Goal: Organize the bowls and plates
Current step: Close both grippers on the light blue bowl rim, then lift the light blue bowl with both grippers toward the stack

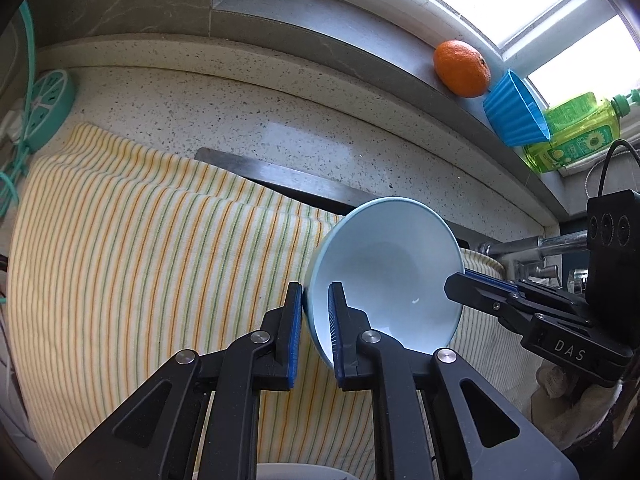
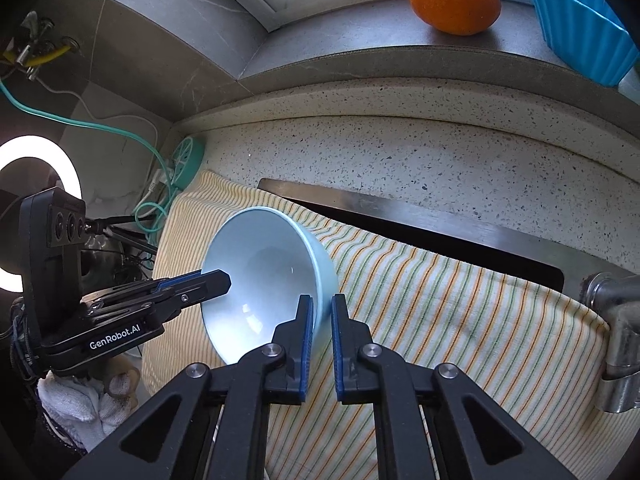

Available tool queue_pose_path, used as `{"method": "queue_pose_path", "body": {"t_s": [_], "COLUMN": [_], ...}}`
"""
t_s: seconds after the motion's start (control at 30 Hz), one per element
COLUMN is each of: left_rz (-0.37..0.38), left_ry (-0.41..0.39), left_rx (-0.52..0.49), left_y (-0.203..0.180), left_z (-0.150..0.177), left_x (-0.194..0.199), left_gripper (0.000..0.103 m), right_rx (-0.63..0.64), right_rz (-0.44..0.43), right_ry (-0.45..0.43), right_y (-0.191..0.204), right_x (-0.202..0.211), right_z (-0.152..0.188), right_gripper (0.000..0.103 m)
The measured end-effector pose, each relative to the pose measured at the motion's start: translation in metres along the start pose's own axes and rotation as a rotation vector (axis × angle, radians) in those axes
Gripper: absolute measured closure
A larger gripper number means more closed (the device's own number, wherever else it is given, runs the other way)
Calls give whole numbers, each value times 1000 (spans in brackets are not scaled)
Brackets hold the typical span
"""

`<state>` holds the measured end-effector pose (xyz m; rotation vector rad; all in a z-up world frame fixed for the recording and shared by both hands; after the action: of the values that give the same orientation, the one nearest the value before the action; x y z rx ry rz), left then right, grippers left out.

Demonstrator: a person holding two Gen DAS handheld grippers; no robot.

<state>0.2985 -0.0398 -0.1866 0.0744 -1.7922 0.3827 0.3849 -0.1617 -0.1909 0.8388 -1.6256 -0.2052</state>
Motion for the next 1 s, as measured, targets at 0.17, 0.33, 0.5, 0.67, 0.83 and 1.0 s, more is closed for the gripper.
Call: {"method": "queue_pose_path", "body": {"t_s": [0.17, 0.33, 0.5, 0.67, 0.83, 1.0], "left_rz": [18, 37, 58, 76, 92, 96], "left_ry": [-30, -58, -82, -104, -119, -140], "left_rx": [-18, -50, -89, -122, -145, -168], "left_y": [-8, -16, -19, -19, -14, -6], "left_z": [1, 6, 14, 27, 42, 62], "left_x": [21, 40, 61, 83, 105, 125], "left_gripper": [92, 92, 92, 92, 92, 92], "right_rx": [30, 39, 42, 40, 36, 34], "right_rz": [12, 23, 41, 49, 50, 52], "right_ry": [-33, -75, -118, -159, -189, -205], "right_y": [13, 28, 47, 68, 90, 111], "right_x": [25, 51, 72, 89, 98, 100], "right_z": [2, 8, 21, 37, 60, 86], "right_gripper": [95, 95, 95, 95, 95, 95]}}
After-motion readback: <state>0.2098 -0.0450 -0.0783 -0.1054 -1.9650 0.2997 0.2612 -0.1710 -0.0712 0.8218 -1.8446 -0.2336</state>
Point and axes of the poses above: each gripper's, at about its wrist camera, not at the fingertips, and x roughly against the way its jaws point, y to its left, z to its underside, the point moved 7 cm from there along -x, roughly the way its jaws point, and after that the axes turned 8 degrees about -z, right-handed, at the moved point
